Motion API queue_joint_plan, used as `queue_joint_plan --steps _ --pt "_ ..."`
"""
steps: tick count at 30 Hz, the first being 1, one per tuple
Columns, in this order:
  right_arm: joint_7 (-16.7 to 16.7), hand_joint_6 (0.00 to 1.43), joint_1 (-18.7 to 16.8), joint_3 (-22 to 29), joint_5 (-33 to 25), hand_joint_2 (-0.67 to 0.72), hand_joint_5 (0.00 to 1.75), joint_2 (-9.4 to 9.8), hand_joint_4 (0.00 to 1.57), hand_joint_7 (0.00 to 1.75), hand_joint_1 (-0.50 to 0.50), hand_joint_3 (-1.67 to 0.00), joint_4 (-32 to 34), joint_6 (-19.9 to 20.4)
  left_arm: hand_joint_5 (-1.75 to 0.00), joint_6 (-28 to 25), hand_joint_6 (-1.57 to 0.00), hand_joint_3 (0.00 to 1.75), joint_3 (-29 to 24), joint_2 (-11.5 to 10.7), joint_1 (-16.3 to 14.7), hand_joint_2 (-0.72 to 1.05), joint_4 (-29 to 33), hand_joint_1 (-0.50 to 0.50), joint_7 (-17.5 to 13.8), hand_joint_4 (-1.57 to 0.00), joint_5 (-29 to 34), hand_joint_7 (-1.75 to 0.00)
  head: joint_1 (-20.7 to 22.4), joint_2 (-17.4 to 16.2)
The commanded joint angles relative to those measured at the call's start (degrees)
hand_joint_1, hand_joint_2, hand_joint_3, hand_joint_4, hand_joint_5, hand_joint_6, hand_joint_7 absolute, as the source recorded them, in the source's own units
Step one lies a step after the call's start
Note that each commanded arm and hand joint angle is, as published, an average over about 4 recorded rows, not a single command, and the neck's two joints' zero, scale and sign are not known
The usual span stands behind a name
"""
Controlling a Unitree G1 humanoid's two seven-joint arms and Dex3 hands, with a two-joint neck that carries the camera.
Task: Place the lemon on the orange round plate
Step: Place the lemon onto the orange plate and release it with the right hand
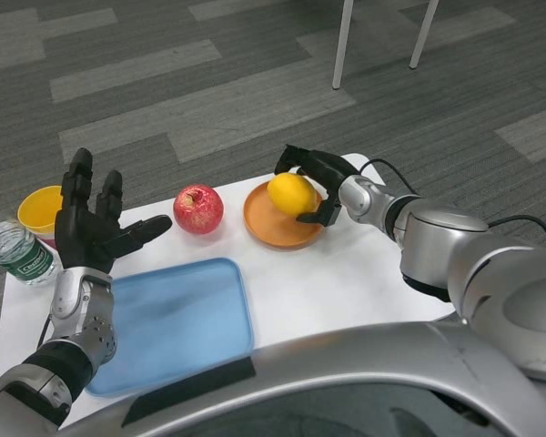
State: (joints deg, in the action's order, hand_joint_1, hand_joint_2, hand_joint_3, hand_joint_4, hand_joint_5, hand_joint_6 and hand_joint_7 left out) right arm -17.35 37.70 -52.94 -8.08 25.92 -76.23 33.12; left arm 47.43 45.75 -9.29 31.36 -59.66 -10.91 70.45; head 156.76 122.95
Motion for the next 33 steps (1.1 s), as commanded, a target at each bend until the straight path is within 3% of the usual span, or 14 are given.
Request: queue_joint_plan --steps 1,4,7,21,28,33 --pt "-0.4 0.13 1.1 -0.3 0.1 -0.54 0.1 0.38 0.24 0.51 -0.44 -1.11 0.6 -0.6 -0.31 -0.1 -0.03 0.09 0.2 -0.2 -0.5 0.16 0.2 0.5 0.1 0.0 -0.1 -0.21 -0.1 0.0" --pt "-0.4 0.0 1.1 -0.4 0.0 -0.54 0.0 0.45 0.09 0.19 -0.43 -0.97 1.1 -0.8 -0.31 -0.1 -0.03 0.09 0.3 -0.2 -0.5 0.16 0.1 0.5 0.1 0.0 0.0 -0.21 -0.1 -0.2" --pt "-0.2 0.0 1.1 -0.5 0.0 -0.54 0.0 0.45 0.04 0.07 -0.44 -0.93 1.4 -0.8 -0.31 -0.1 -0.03 0.09 0.4 -0.4 -0.5 0.16 0.1 0.5 0.1 0.0 0.1 -0.21 0.0 -0.3" --pt "2.3 0.0 0.2 0.2 -0.8 -0.54 0.0 1.02 0.0 0.0 -0.42 -0.75 2.3 -0.7 -0.31 -0.1 -0.03 0.09 0.3 -0.6 -0.4 0.16 0.0 0.5 0.1 0.0 0.5 -0.21 0.6 -0.8" --pt "5.8 0.0 -3.6 7.1 -0.5 -0.48 0.0 1.24 0.0 0.0 -0.42 -0.5 2.9 0.8 -0.31 -0.1 -0.03 0.09 0.2 -0.7 -0.2 0.16 -0.1 0.5 0.1 0.0 0.7 -0.21 1.2 -0.9" --pt "7.5 0.0 -5.8 12.4 -0.7 -0.27 0.0 1.81 0.0 0.0 -0.38 -0.24 4.4 3.3 -0.31 -0.1 -0.03 0.09 0.0 -0.7 -0.2 0.16 -0.2 0.5 0.1 0.0 0.8 -0.21 1.3 -1.0"
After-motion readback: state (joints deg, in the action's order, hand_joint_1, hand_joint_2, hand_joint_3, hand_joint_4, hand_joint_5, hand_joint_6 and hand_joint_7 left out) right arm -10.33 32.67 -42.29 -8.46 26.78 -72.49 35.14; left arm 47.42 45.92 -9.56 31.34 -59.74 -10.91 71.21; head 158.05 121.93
